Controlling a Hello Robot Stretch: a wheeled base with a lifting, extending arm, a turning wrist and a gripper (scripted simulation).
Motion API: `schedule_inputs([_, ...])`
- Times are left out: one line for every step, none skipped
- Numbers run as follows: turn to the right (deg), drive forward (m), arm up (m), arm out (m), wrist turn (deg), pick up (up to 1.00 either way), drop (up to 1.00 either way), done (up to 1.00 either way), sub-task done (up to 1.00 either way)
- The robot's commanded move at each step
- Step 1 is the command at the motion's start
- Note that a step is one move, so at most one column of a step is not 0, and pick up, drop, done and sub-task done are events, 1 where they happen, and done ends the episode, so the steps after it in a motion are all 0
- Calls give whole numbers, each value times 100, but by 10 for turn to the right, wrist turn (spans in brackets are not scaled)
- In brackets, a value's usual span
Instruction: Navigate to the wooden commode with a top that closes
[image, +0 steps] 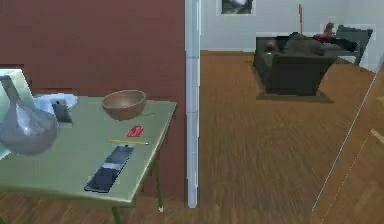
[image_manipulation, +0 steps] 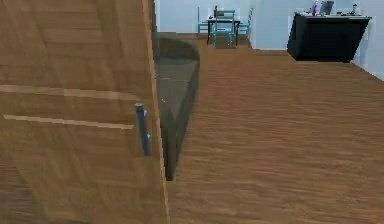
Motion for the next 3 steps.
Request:
schedule_inputs([270, 0, 0, 0, 0, 0, 0, 0, 0])
schedule_inputs([0, 100, 0, 0, 0, 0, 0, 0, 0])
schedule_inputs([60, 0, 0, 0, 0, 0, 0, 0, 0])
